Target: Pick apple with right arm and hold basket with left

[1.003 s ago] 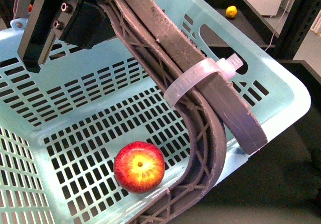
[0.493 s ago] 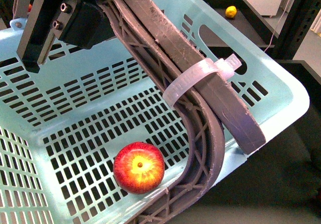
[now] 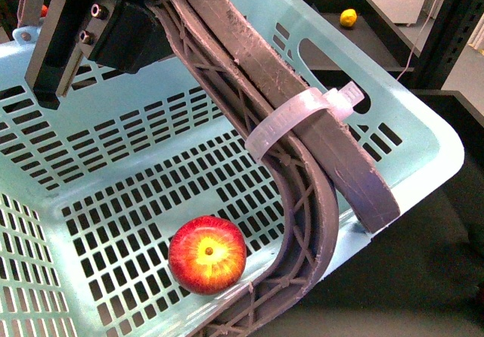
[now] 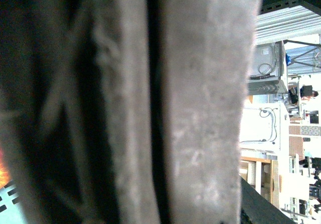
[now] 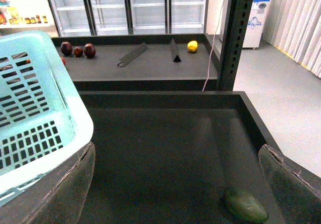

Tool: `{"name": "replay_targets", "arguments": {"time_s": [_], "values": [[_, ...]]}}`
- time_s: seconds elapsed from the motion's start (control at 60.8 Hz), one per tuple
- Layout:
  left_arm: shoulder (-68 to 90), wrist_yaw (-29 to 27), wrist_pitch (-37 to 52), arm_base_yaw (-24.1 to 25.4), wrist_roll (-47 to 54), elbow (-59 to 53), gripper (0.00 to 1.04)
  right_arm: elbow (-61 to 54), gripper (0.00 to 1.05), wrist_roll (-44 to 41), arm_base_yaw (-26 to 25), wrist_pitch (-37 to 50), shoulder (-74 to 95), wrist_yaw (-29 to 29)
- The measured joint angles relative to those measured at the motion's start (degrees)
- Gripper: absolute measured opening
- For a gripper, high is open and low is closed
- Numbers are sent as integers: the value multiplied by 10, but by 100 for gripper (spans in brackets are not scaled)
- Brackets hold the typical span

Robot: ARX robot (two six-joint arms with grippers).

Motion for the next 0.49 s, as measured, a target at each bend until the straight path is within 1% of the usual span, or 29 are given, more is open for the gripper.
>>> {"name": "replay_targets", "arguments": {"time_s": [0.016,0.049,0.066,0.082,0.115,0.148,0.181,0.263,0.312,0.411,0.493], "values": [[0,0,0,0,0,0,29,0,96,0,0,0,0,0],[0,-37,30,-7,2,-7,29,0,96,0,0,0,0,0],[0,-58,54,-9,1,-13,29,0,96,0,0,0,0,0],[0,-100,83,-16,0,-20,29,0,96,0,0,0,0,0],[1,-150,106,-20,6,-22,29,0,96,0,0,0,0,-1],[-1,-185,118,-15,15,-22,29,0,96,0,0,0,0,0],[-5,-201,119,-5,18,-22,29,0,96,0,0,0,0,1],[-8,-206,119,23,17,-22,29,0,96,0,0,0,0,1],[-8,-193,119,43,10,-23,29,0,96,0,0,0,0,1],[-8,-171,119,89,-32,-32,29,0,96,0,0,0,0,0],[-7,-167,118,131,-69,-43,29,0,96,0,0,0,0,0]]}}
